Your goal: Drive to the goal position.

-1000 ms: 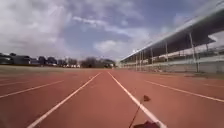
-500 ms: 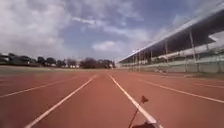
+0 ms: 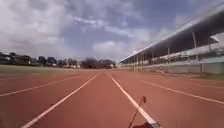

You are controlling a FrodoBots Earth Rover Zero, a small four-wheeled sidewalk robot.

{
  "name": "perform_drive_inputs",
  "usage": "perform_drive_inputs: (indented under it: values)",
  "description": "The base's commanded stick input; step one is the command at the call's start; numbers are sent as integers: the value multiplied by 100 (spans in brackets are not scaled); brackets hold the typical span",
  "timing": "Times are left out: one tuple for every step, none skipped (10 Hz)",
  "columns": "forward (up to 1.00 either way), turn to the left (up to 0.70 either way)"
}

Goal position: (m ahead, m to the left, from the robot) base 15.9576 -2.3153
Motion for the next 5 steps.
perform_drive_inputs:
  values:
    - [70, 0]
    - [70, 0]
    - [70, 0]
    - [70, 0]
    - [70, 0]
